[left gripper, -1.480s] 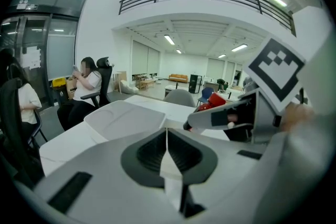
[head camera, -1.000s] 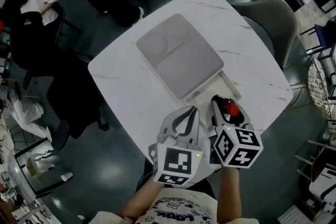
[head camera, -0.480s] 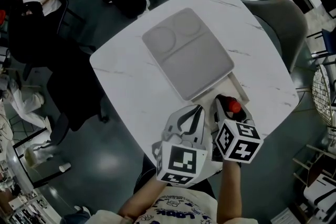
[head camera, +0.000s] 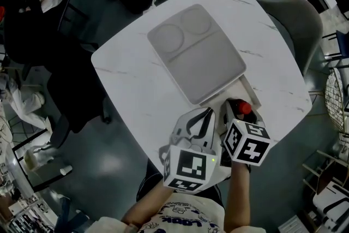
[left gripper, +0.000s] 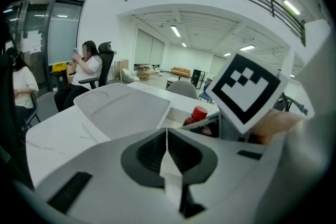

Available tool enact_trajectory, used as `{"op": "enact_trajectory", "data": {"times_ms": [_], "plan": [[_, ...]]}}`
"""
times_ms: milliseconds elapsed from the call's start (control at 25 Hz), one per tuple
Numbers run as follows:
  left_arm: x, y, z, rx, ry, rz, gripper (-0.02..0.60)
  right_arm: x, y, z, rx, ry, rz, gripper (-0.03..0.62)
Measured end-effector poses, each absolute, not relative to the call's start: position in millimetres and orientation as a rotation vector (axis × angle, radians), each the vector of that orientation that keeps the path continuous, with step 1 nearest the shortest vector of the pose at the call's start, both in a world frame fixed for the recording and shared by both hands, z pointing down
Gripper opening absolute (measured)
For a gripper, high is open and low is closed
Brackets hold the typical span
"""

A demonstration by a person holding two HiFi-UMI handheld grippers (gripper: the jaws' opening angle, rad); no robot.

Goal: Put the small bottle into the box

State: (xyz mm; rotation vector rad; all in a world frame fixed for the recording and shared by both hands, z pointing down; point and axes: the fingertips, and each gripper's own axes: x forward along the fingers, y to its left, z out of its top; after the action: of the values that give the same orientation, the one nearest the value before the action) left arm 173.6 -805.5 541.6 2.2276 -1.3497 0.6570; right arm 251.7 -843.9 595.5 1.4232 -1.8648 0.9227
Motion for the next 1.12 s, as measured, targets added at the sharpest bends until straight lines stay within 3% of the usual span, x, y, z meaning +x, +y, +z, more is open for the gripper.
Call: {"op": "enact_trajectory", "data": {"times_ms": [1120], "plan": [[165.2,-792.5,486.4,2.357,-1.396,0.596,0.020,255.6,-816.8,514.0,1.667,-1.981,0.912,0.229]]}}
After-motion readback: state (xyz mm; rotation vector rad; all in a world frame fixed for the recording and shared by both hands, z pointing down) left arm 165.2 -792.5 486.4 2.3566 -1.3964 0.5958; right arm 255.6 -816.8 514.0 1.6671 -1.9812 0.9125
